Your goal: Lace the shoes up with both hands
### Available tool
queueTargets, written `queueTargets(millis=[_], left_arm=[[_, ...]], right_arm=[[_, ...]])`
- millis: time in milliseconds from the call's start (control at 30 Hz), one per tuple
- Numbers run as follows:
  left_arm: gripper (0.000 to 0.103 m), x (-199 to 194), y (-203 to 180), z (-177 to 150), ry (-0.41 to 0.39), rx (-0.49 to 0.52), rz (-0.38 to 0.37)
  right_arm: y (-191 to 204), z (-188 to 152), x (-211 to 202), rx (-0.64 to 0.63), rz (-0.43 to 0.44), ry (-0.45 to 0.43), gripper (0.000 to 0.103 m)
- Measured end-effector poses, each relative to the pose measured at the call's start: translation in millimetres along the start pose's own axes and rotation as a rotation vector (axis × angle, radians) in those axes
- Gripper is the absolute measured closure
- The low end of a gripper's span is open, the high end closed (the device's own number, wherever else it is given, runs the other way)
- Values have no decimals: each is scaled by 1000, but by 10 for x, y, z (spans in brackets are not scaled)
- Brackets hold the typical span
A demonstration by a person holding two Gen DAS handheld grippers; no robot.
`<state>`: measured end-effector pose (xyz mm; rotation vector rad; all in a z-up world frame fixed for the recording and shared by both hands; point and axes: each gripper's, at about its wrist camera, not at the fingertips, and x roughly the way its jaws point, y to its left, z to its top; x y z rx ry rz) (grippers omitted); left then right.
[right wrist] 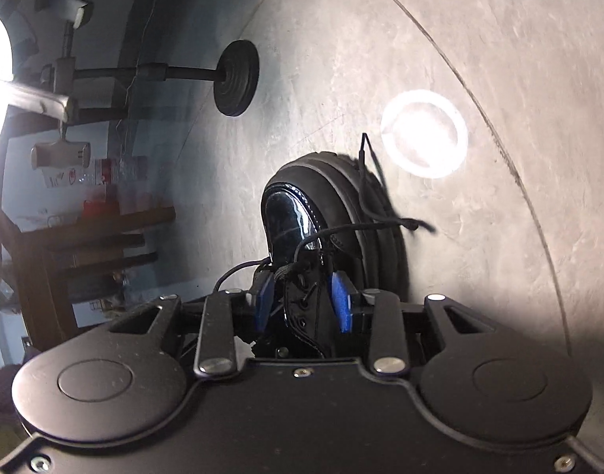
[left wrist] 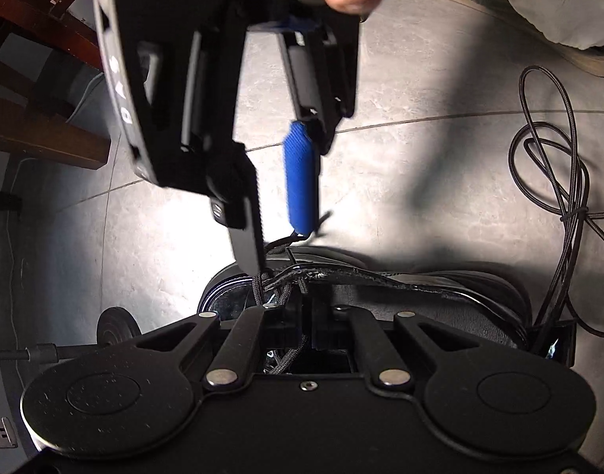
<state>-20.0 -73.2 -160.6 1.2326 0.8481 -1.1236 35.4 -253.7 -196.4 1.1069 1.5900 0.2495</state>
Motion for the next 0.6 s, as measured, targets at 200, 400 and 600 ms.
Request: queueTargets(millis=[200,400,600], left_arm=[[99,-102,-9,-29,-1,-5,2],[99,-118,21,-24,-3,-20,-1],[99,-137,63,-25,-2,-32,-4]], right_arm=[[-114,-31,103,107,59,16,75],[-185,-24,71,160,107,0,88],[-197,-22,2,138,96,-39,101]])
